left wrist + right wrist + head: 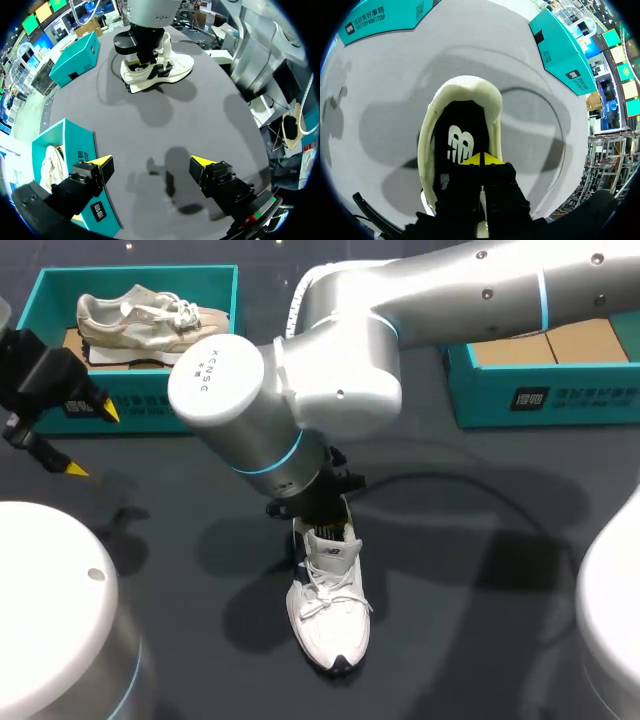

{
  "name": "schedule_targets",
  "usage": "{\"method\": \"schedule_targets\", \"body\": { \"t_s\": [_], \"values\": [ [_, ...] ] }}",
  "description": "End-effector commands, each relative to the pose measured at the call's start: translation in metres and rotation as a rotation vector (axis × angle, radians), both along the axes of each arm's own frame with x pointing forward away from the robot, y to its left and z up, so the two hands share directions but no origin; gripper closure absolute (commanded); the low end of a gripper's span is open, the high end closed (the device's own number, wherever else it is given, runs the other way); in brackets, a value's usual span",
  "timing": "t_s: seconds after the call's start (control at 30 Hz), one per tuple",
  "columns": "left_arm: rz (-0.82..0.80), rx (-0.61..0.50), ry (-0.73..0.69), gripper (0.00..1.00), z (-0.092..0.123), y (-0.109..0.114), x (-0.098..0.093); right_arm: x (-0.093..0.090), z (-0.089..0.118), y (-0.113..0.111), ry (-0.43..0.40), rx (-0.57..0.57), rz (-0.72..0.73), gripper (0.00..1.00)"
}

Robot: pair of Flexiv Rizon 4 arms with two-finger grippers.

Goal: Take the shoe out of the shoebox, open the shoe tongue, remove and reinsert the insole, then place the shoe into the shoebox

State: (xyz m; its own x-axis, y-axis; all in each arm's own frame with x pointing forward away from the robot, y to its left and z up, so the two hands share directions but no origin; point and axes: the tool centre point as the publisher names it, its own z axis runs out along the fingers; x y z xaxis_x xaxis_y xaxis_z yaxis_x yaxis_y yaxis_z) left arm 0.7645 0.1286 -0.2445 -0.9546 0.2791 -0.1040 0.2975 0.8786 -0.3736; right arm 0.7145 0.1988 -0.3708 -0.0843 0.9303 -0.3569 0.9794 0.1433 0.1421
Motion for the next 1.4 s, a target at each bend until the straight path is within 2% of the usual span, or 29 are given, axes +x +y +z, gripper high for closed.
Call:
{"method": "schedule_targets", "body": {
  "t_s": [0.03,0.1,0.2,0.4,0.5,0.67,0.77,1.03,1.2,1.27,1.33,1.4],
  "values": [
    [-0.001,0.002,0.000,0.00,0.000,0.000,0.000,-0.011,-0.017,0.011,-0.154,-0.027,-0.357,1.00],
    [-0.001,0.002,0.000,0.00,0.000,0.000,0.000,-0.009,-0.028,0.010,-0.120,0.004,-0.351,1.00],
    [-0.001,0.002,0.000,0.00,0.000,0.000,0.000,-0.010,-0.033,0.012,-0.102,0.044,-0.326,1.00],
    [-0.001,0.002,0.000,0.00,0.000,0.000,0.000,-0.017,-0.004,0.016,-0.166,0.051,-0.291,1.00],
    [-0.001,0.002,0.000,0.00,0.000,0.000,0.000,-0.018,0.007,0.016,-0.207,0.012,-0.285,1.00],
    [-0.001,0.002,0.000,0.00,0.000,0.000,0.000,-0.012,0.012,0.012,-0.237,-0.037,-0.282,1.00],
    [-0.001,0.002,0.000,0.00,0.000,0.000,0.000,-0.004,0.006,0.008,-0.235,-0.048,-0.275,1.00],
    [-0.001,0.002,0.000,0.00,0.000,0.000,0.000,0.009,-0.026,0.003,-0.153,-0.041,-0.274,1.00],
    [-0.001,0.002,0.000,0.00,0.000,0.000,0.000,0.006,-0.041,0.003,-0.089,0.051,-0.262,1.00],
    [-0.001,0.002,0.000,0.00,0.000,0.000,0.000,0.004,-0.039,0.005,-0.079,0.066,-0.259,1.00],
    [-0.001,0.002,0.000,0.00,0.000,0.000,0.000,0.002,-0.029,0.007,-0.074,0.074,-0.251,1.00],
    [-0.001,0.002,0.000,0.00,0.000,0.000,0.000,0.001,-0.010,0.012,-0.071,0.092,-0.224,1.00]
  ]
}}
